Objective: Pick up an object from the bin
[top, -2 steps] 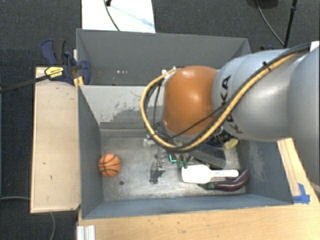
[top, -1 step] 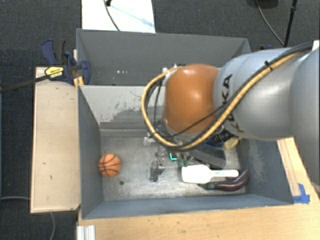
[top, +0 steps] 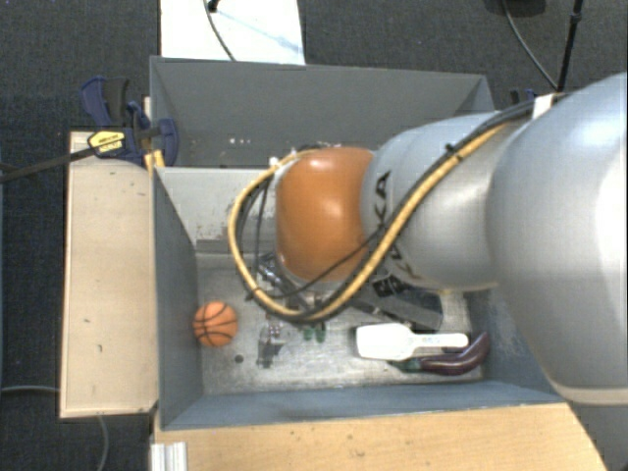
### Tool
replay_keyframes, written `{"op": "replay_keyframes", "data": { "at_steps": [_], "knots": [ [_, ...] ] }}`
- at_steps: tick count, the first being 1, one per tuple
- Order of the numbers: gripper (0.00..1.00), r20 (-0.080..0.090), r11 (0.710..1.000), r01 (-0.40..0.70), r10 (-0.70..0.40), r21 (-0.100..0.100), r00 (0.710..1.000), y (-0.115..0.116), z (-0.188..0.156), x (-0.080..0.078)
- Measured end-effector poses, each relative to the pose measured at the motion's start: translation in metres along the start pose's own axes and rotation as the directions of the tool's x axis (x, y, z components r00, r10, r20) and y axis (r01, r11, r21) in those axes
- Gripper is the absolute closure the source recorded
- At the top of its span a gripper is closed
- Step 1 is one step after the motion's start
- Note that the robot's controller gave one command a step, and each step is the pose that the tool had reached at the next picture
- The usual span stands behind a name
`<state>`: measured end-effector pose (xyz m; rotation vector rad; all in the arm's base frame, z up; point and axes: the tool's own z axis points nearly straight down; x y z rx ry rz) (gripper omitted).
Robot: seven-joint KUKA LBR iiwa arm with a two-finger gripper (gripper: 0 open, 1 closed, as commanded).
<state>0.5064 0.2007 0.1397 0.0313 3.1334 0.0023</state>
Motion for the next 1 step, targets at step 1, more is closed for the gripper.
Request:
{"op": "replay_keyframes", "data": {
  "at_steps": [1],
  "knots": [
    [0.0,-0.004,0.993,0.114,-0.114,-0.006,0.993,0.0241,0.0404,-0.009]
  ]
}}
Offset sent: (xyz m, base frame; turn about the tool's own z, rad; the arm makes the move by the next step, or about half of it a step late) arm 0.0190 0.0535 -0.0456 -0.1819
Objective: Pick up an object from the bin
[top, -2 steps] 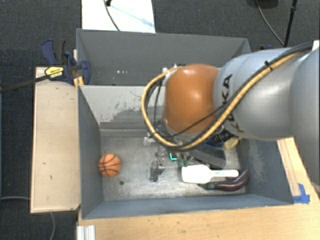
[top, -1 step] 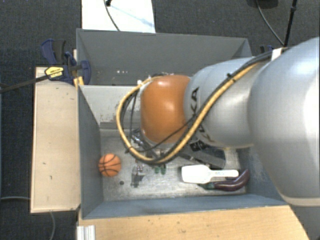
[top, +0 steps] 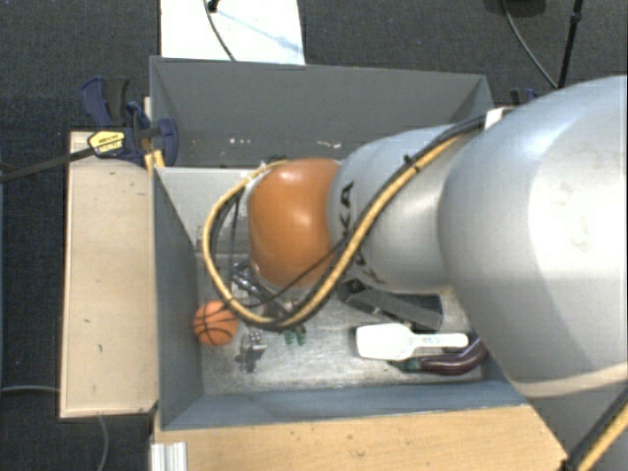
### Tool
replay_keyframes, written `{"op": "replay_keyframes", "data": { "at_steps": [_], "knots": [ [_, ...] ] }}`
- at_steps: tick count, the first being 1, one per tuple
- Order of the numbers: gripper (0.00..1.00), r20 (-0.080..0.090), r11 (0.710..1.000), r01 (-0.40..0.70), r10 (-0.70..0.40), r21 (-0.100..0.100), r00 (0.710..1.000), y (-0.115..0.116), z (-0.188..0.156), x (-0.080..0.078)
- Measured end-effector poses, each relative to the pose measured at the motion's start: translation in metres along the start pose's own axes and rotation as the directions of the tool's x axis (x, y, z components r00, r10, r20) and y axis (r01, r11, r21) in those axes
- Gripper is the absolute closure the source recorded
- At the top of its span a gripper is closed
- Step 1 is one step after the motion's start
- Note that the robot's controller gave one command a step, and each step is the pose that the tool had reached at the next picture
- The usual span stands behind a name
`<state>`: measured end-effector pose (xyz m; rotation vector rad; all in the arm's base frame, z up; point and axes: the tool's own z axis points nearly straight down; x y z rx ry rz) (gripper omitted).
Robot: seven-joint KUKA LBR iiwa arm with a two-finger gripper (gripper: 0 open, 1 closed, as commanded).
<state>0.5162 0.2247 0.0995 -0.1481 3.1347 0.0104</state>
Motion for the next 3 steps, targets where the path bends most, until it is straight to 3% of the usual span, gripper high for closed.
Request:
{"op": "replay_keyframes", "data": {
  "at_steps": [1,2,3],
  "knots": [
    [1.0,-0.007,0.998,0.064,-0.064,0.01,0.998,0.026,0.005,-0.012],
    [1.0,-0.007,0.998,0.063,-0.063,0.01,0.998,0.026,0.005,-0.012],
    [1.0,-0.002,0.999,0.033,-0.033,0.005,0.999,0.027,-0.109,-0.026]
  ]
}}
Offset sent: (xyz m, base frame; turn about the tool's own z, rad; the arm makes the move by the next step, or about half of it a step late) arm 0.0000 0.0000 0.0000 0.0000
